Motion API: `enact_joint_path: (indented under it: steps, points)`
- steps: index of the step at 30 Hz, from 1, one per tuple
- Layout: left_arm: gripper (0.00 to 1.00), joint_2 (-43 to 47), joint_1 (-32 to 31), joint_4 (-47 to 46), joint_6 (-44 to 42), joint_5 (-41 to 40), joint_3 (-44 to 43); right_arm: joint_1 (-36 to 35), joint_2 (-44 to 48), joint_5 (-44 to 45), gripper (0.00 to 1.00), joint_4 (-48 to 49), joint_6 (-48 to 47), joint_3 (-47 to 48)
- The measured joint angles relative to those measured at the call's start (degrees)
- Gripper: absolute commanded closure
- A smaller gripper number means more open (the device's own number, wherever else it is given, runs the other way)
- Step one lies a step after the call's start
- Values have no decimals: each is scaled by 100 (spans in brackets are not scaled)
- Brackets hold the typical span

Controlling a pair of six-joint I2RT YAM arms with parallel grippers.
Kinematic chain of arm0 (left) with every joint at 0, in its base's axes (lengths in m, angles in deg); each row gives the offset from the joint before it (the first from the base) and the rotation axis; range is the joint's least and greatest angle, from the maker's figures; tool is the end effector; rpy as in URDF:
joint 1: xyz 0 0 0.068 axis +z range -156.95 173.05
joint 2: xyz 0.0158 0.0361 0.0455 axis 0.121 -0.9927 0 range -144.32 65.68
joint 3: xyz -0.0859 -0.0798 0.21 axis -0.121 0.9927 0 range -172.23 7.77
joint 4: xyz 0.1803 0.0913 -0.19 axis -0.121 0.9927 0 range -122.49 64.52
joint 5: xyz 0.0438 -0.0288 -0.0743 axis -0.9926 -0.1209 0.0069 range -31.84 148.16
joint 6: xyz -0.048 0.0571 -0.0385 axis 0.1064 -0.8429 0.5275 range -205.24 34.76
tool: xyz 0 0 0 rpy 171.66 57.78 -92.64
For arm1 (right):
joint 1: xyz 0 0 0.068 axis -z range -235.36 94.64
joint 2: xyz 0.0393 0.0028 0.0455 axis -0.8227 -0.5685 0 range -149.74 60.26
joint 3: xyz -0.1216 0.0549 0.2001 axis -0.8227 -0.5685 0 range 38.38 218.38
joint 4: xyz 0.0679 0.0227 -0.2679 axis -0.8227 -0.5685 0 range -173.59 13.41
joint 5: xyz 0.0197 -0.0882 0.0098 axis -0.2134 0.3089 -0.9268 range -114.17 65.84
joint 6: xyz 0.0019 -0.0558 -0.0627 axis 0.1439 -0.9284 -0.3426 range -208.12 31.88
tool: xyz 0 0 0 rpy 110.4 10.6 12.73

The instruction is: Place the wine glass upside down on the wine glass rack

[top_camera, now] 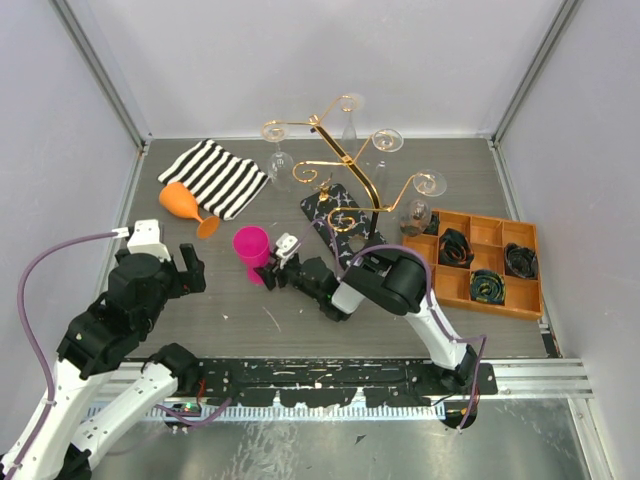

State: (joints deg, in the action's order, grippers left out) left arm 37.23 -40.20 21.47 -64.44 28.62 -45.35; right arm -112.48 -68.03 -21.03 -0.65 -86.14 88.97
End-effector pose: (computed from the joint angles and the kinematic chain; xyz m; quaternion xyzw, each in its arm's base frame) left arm 0.1460 -0.0523 0.3197 -0.0376 0.8434 -0.0261 0.5353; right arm 0.2339 0.3543 0.0468 -0.3153 0.6450 0.3261 0.6150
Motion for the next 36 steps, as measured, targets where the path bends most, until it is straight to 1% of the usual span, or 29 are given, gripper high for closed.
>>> enact_joint_path:
  steps: [3,9,13,19,28,32,36]
  points:
    - [2,-4,0,2,0,-9,2,-2,-26,-2,40,44,15,83]
    - [2,-11,0,2,0,-20,2,0,-79,-7,42,153,31,223]
    - [2,-63,0,2,0,-20,2,0,-157,-28,47,210,26,264]
    - [2,-107,0,4,0,-20,2,0,-306,-48,58,208,7,380]
    - [2,-144,0,4,-2,-33,2,0,-391,-98,82,245,-28,459]
    - [2,-164,0,20,0,-85,2,-2,-385,-125,90,374,-66,407]
    - [2,-83,0,20,2,-140,2,-15,-350,-144,96,658,-181,105]
